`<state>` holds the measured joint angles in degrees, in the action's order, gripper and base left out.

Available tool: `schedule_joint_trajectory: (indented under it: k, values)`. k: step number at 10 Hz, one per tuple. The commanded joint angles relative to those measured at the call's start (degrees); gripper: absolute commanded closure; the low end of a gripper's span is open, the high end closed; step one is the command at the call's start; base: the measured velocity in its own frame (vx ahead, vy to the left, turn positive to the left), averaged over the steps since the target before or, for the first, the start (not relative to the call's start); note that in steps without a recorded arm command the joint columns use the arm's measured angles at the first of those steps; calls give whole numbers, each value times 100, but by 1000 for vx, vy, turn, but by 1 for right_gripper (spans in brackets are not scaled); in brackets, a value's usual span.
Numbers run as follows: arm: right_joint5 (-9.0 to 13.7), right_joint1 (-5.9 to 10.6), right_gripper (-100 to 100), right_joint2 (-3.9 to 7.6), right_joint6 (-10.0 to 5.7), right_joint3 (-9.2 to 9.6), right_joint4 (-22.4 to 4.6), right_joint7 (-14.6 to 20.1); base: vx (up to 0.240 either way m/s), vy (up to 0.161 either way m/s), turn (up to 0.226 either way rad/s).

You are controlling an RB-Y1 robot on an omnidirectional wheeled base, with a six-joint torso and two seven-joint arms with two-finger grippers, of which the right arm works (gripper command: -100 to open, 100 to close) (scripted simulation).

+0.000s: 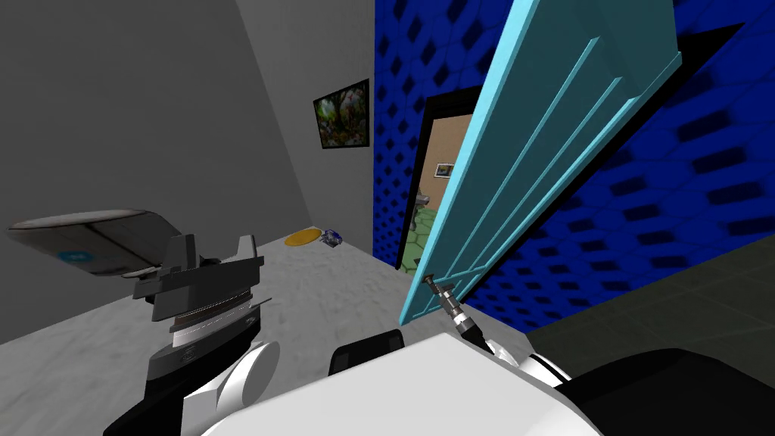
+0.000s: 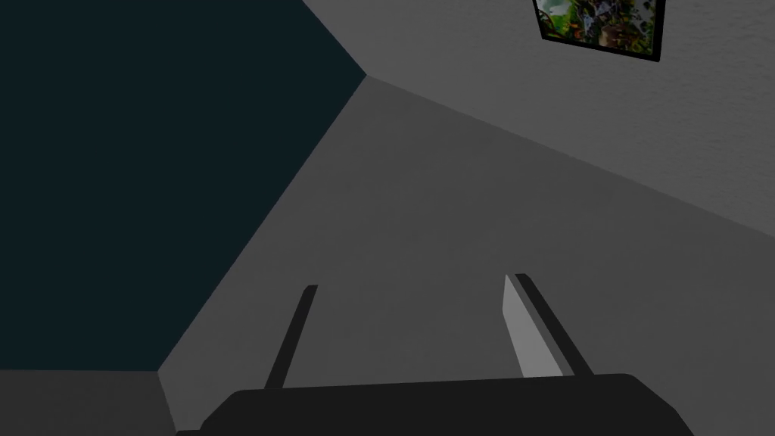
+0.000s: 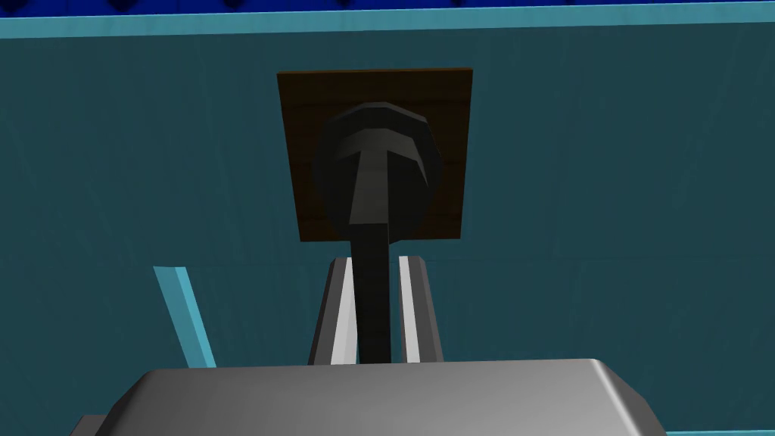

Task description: Pull the door open

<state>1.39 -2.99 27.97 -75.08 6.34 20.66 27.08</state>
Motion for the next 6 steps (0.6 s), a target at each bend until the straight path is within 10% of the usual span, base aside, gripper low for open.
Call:
schedule_joint_trajectory:
  k: [1,6]
  values:
    - [15,-126,100,35,-93,-5,37,14,-241,-93,223]
    - [35,-241,100,77,-321,-4,-70,37,-175,-58,138]
